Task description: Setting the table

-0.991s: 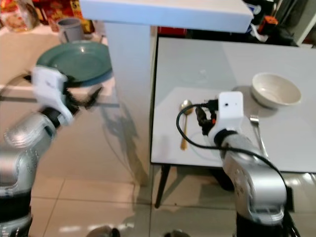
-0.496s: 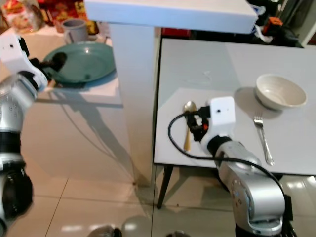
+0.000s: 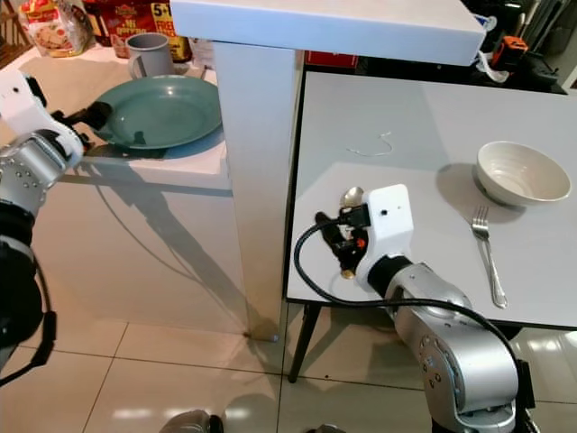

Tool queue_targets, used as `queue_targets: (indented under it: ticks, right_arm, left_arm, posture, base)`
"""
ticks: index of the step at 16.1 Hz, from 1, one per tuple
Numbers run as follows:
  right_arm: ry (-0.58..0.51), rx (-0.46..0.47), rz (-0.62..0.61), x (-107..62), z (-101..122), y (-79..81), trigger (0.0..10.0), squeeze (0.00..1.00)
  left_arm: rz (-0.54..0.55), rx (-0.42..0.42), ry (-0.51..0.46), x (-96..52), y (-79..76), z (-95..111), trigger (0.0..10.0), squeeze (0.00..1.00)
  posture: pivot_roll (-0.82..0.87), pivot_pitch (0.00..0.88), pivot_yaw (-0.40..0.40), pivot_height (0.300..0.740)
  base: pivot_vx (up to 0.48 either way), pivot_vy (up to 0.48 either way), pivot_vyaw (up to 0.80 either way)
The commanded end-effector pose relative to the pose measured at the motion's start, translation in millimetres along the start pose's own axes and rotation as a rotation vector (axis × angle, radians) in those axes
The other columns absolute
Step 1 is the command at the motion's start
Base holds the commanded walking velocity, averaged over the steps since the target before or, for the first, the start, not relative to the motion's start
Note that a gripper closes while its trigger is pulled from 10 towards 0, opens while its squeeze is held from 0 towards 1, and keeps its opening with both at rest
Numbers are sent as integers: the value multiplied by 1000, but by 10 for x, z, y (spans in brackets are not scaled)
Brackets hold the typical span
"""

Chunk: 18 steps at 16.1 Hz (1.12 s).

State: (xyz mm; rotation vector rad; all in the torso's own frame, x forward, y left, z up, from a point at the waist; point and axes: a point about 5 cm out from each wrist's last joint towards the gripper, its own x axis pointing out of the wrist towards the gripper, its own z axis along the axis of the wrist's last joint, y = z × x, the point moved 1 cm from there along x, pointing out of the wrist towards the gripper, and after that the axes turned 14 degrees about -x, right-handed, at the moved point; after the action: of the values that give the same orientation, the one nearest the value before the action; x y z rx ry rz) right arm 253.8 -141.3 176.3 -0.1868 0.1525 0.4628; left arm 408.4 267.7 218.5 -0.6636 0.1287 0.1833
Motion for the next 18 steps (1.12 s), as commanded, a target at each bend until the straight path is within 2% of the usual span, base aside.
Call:
queue_targets:
  ticks: [1,10,11,12,13,14,18]
  right_arm:
    - [-19,10,55,-51,29,61,10000,0]
    - [-16,9,132,-75,6,179,10000,0]
    - [-14,8,137,-76,3,184,10000,0]
    - [-14,8,138,-76,3,188,10000,0]
    - [-14,8,139,-76,4,191,10000,0]
    - [-14,8,141,-75,6,194,10000,0]
    - [-13,10,147,-73,1,204,10000,0]
  left_arm:
    - [-24,-13,-14,10,-55,75,10000,0]
    - [-25,-116,55,43,-56,-67,10000,0]
    - [-21,-147,57,45,-59,-79,7804,0]
    - [-12,-154,58,46,-52,-91,2667,0]
    - [-7,-150,58,47,-47,-97,1098,0]
    - [-9,-149,57,47,-50,-96,0,0]
    - [-31,-180,65,50,-82,-105,0,0]
  posture:
    - [5,26,11,740]
    - [2,18,24,740]
    - [2,18,24,740]
    - [4,23,27,740]
    - [4,23,27,740]
    - [3,25,29,740]
    - [3,25,29,740]
  base:
    - [0,0,0]
    - [0,0,0]
    - [0,0,0]
    - [0,0,0]
    - [0,0,0]
    - [0,0,0]
    - [0,0,0]
